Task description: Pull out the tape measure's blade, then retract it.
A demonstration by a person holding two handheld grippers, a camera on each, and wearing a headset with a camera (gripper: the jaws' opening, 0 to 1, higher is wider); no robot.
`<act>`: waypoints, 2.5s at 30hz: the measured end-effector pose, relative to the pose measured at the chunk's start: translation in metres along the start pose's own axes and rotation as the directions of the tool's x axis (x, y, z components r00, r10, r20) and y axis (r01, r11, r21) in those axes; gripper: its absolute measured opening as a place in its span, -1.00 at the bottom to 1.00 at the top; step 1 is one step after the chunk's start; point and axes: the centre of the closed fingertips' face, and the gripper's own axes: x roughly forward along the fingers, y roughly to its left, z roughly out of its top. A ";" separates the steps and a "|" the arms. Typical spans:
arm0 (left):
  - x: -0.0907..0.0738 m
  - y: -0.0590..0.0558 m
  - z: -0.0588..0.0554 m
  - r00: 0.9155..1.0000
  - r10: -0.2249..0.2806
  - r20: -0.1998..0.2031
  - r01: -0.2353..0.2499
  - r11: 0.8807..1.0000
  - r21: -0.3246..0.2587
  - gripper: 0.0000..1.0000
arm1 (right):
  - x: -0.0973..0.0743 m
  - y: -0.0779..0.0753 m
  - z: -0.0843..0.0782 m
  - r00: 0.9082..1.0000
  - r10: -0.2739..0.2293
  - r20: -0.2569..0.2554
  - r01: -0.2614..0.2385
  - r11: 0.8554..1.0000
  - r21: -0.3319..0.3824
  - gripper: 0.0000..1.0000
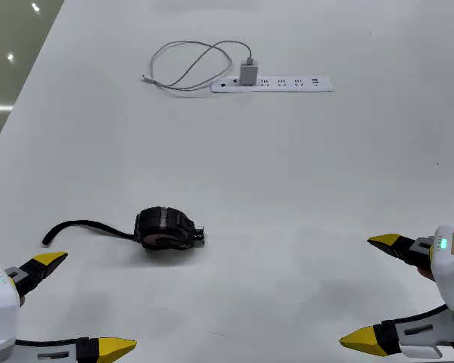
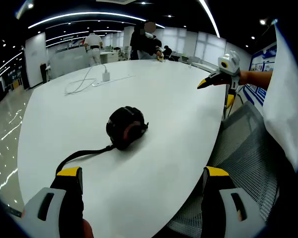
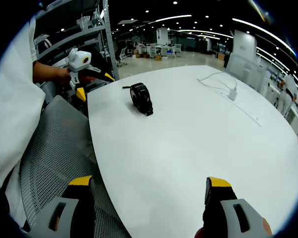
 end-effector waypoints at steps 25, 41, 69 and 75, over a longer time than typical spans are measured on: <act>-0.001 0.004 0.002 1.000 0.019 0.010 -0.019 1.000 -0.007 0.98 | 0.003 0.001 0.002 1.000 0.008 0.011 -0.008 1.000 -0.014 0.84; 0.004 0.011 0.009 1.000 0.012 0.019 -0.013 1.000 0.008 0.87 | 0.008 -0.002 0.004 1.000 0.021 0.003 -0.021 1.000 -0.012 0.80; 0.029 0.025 0.025 0.998 -0.054 -0.020 0.055 0.994 0.091 0.81 | 0.031 -0.019 0.024 0.998 0.054 0.016 -0.053 0.997 -0.051 0.77; 0.033 0.032 0.032 0.997 -0.068 -0.027 0.071 0.991 0.115 0.76 | 0.037 -0.018 0.032 0.997 0.080 0.015 -0.078 0.994 -0.081 0.74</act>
